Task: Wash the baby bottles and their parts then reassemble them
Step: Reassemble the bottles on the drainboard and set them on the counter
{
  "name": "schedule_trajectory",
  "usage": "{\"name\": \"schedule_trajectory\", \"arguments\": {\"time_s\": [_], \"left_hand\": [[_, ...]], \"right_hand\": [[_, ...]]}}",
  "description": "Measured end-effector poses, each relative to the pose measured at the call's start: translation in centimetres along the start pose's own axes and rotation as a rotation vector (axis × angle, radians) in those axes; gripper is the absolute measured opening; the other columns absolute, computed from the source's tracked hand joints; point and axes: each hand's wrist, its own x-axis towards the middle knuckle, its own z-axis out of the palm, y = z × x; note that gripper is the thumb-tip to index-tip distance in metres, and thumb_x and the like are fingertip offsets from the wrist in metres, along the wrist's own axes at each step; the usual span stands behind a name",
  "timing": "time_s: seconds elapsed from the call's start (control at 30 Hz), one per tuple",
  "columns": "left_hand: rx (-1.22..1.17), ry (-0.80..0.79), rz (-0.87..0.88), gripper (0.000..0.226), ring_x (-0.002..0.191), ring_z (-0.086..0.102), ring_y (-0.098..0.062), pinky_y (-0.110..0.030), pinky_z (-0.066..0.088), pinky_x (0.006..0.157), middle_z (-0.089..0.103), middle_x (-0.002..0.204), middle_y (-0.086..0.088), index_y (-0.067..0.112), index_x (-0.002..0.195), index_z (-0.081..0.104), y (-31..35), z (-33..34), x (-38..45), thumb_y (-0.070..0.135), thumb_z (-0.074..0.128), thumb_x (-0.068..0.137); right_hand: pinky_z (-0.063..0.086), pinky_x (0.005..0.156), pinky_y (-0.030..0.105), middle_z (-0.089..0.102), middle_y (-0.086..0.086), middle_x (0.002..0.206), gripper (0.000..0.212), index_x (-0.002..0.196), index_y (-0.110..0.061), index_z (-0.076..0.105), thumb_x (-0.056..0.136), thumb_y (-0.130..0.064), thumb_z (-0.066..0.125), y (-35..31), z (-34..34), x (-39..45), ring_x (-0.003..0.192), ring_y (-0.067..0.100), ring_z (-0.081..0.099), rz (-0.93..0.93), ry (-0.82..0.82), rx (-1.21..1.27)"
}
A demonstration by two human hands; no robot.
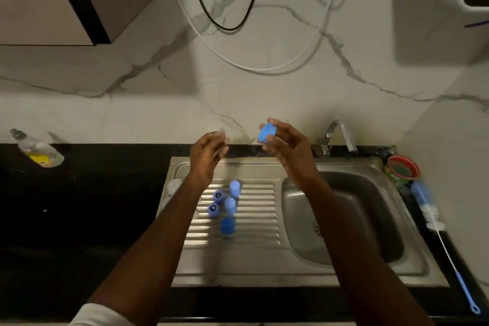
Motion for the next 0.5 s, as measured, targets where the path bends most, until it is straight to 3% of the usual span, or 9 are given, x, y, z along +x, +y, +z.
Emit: {"name": "schedule_trajectory", "arguments": {"time_s": [0.03, 0.07, 0.1, 0.13, 0.17, 0.2, 0.23, 0.37, 0.5], "left_hand": [[-0.016, -0.014, -0.009, 0.011, 0.089, 0.070, -0.014, -0.028, 0.058, 0.083, 0.073, 0.094, -0.004, 0.013, 0.103, 0.073, 0.1, 0.2, -0.5, 0.015, 0.069, 0.094], [0.189, -0.033, 0.013, 0.007, 0.088, 0.070, -0.015, -0.029, 0.058, 0.083, 0.072, 0.093, -0.003, 0.017, 0.099, 0.073, -0.5, -0.2, -1.0, 0.018, 0.068, 0.094], [0.551, -0.108, 0.035, 0.007, 0.088, 0.069, -0.017, -0.031, 0.057, 0.083, 0.072, 0.091, -0.003, 0.020, 0.092, 0.074, -1.7, -0.9, -1.6, 0.025, 0.068, 0.093], [0.951, -0.203, 0.015, 0.011, 0.086, 0.068, -0.018, -0.030, 0.056, 0.081, 0.071, 0.087, -0.002, 0.022, 0.087, 0.074, -3.8, -2.5, -1.9, 0.032, 0.070, 0.091], [1.210, -0.217, -0.054, 0.012, 0.084, 0.066, -0.017, -0.025, 0.054, 0.077, 0.069, 0.084, 0.001, 0.021, 0.087, 0.075, -5.6, -3.7, -2.1, 0.033, 0.074, 0.088], [1.298, -0.183, -0.132, 0.014, 0.080, 0.064, -0.015, -0.022, 0.052, 0.073, 0.068, 0.080, 0.003, 0.018, 0.090, 0.077, -7.0, -4.8, -2.7, 0.031, 0.077, 0.086], [1.224, -0.134, -0.182, 0.015, 0.077, 0.064, -0.015, -0.024, 0.052, 0.073, 0.068, 0.078, 0.005, 0.018, 0.091, 0.078, -7.8, -5.3, -3.4, 0.031, 0.079, 0.084], [0.829, 0.078, -0.291, 0.014, 0.084, 0.072, -0.016, -0.034, 0.058, 0.084, 0.076, 0.082, 0.006, 0.027, 0.083, 0.077, -9.1, -4.8, -4.6, 0.039, 0.083, 0.079], [0.680, 0.070, -0.350, 0.032, 0.082, 0.073, -0.019, -0.041, 0.060, 0.087, 0.077, 0.081, 0.000, 0.019, 0.084, 0.076, -9.7, -3.2, -4.8, 0.044, 0.084, 0.067]], "right_hand": [[0.058, 0.086, 0.031, 0.069, 0.015, 0.124, 0.027, 0.117, -0.014, 0.071, 0.093, -0.005, 0.064, 0.5, 0.4, -0.4, 0.106, 0.024, 0.068, 0.088, -0.016, 0.238], [0.058, 0.085, 0.034, 0.069, 0.014, 0.122, 0.023, 0.112, -0.016, 0.074, 0.093, -0.008, 0.063, 2.2, -0.4, -1.0, 0.104, 0.026, 0.069, 0.120, -0.053, 0.227], [0.058, 0.085, 0.037, 0.072, 0.012, 0.116, 0.018, 0.107, -0.016, 0.076, 0.091, -0.013, 0.068, 4.2, -1.5, -1.4, 0.101, 0.027, 0.070, 0.137, -0.079, -0.036], [0.057, 0.086, 0.041, 0.073, 0.011, 0.109, 0.020, 0.103, -0.012, 0.076, 0.086, -0.021, 0.075, 6.7, -2.9, -2.3, 0.099, 0.029, 0.070, 0.144, -0.187, -0.478], [0.054, 0.089, 0.042, 0.072, 0.014, 0.104, 0.029, 0.101, -0.007, 0.076, 0.080, -0.027, 0.076, 9.4, -4.2, -3.1, 0.098, 0.033, 0.069, 0.175, -0.330, -0.875], [0.050, 0.091, 0.040, 0.071, 0.017, 0.104, 0.036, 0.100, -0.002, 0.075, 0.077, -0.030, 0.075, 11.7, -5.1, -3.9, 0.100, 0.035, 0.068, 0.206, -0.413, -1.129], [0.048, 0.089, 0.034, 0.072, 0.016, 0.104, 0.038, 0.100, -0.002, 0.075, 0.077, -0.032, 0.076, 13.1, -5.3, -4.6, 0.100, 0.032, 0.068, 0.272, -0.416, -1.205], [0.051, 0.075, 0.012, 0.074, -0.010, 0.097, 0.028, 0.106, -0.022, 0.076, 0.079, -0.025, 0.084, 13.6, -2.3, -5.4, 0.082, 0.002, 0.069, 0.293, 0.008, -0.791], [0.055, 0.083, 0.017, 0.074, -0.012, 0.105, 0.036, 0.115, -0.026, 0.074, 0.080, -0.022, 0.084, 13.3, -1.0, -4.9, 0.091, 0.002, 0.071, 0.261, 0.034, -0.709]]}}
